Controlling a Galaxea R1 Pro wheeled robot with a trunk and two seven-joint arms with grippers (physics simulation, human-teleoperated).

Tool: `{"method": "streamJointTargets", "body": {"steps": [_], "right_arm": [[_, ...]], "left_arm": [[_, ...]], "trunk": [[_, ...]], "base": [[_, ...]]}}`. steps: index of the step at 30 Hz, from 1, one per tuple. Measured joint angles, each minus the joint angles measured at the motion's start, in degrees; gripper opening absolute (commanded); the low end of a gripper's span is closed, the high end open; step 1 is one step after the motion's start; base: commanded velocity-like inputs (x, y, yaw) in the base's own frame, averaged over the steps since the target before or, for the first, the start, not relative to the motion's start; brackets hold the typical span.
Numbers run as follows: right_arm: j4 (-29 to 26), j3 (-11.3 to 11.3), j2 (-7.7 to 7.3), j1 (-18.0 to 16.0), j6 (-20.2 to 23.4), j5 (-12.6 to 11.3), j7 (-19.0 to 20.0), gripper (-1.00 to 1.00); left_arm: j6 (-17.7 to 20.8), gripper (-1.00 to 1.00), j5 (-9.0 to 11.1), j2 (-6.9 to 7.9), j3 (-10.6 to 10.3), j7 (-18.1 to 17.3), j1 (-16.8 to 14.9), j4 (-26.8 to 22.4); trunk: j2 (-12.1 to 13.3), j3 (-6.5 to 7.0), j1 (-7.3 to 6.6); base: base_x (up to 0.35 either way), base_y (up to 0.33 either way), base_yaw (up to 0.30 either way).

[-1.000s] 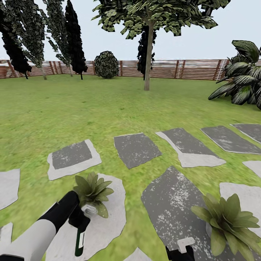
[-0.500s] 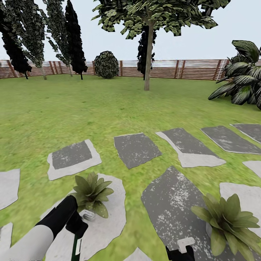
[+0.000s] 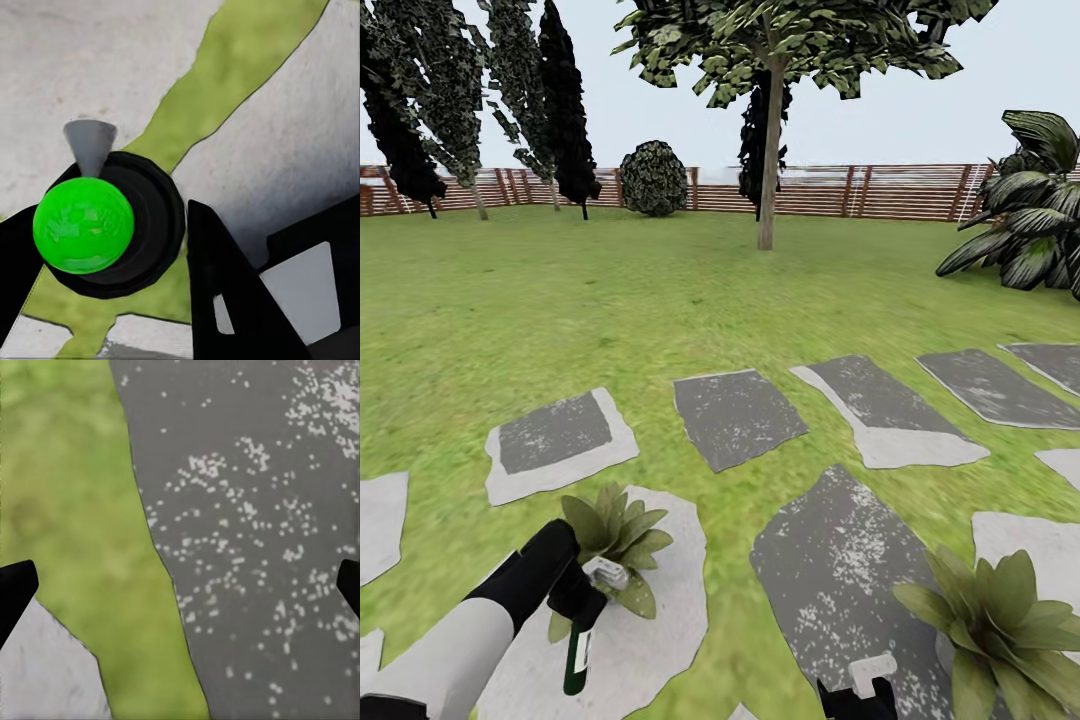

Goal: Pick up the pesticide atomizer in the garden and spray insectifuge to fully cover both potted plants in the garden.

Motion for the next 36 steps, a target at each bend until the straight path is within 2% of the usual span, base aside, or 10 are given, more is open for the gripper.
{"method": "streamJointTargets", "body": {"steps": [4, 10, 15, 16, 19, 24, 25, 27, 29, 36], "right_arm": [[0.0, 0.0, 0.00, 0.0, 0.0, 0.0, 0.0, 1.00], [0.0, 0.0, 0.03, 0.0, 0.0, 0.0, 0.0, 1.00], [0.0, 0.0, -0.01, 0.0, 0.0, 0.0, 0.0, 1.00], [0.0, 0.0, 0.00, 0.0, 0.0, 0.0, 0.0, 1.00], [0.0, 0.0, 0.00, 0.0, 0.0, 0.0, 0.0, 1.00], [0.0, 0.0, -0.09, 0.0, 0.0, 0.0, 0.0, 1.00], [0.0, 0.0, -0.17, 0.0, 0.0, 0.0, 0.0, 1.00], [0.0, 0.0, -0.21, 0.0, 0.0, 0.0, 0.0, 1.00], [0.0, 0.0, -0.41, 0.0, 0.0, 0.0, 0.0, 1.00], [0.0, 0.0, -0.42, 0.1, 0.0, -0.1, 0.0, 1.00]], "left_arm": [[-0.4, -1.00, -0.2, 1.40, 0.3, 0.1, 2.5, 0.2], [-1.2, -1.00, -0.1, 2.06, 0.6, 0.4, 4.3, 0.5], [-5.4, -1.00, 0.4, 2.92, 0.8, 5.4, 5.1, 0.7], [-5.8, -1.00, 0.5, 2.89, 0.8, 6.8, 6.1, 0.7], [-7.1, -1.00, 1.0, 2.55, 0.9, 7.8, 7.4, 0.4], [-7.9, -1.00, 0.9, 2.33, 1.5, 8.7, 7.6, -0.2], [-8.0, -1.00, 1.1, 2.27, 3.2, 8.8, 7.6, -0.3], [-8.1, -1.00, 1.7, 1.83, 5.3, 8.8, 7.6, -0.4], [-8.3, -1.00, 1.9, 0.62, 7.2, 8.9, 7.6, -0.8], [-8.5, -1.00, 1.8, 0.25, 7.4, 9.0, 7.6, -0.9]], "trunk": [[0.0, 0.00, 0.00], [0.0, 0.00, 0.00], [0.0, 0.00, 0.00], [0.0, -0.01, 0.00], [0.0, 0.00, 0.00], [0.0, 0.00, 0.00], [0.0, 0.00, 0.00], [0.0, 0.00, 0.00], [0.0, 0.00, 0.00], [0.0, 0.00, 0.02]], "base": [[0.000, 0.000, 0.000], [0.000, 0.000, 0.000], [-0.003, 0.003, 0.000], [-0.029, 0.029, 0.000], [-0.039, 0.040, 0.000], [-0.006, 0.006, 0.000], [0.000, 0.000, 0.000], [0.000, 0.000, 0.000], [0.000, 0.000, 0.000], [-0.117, 0.068, 0.000]]}}
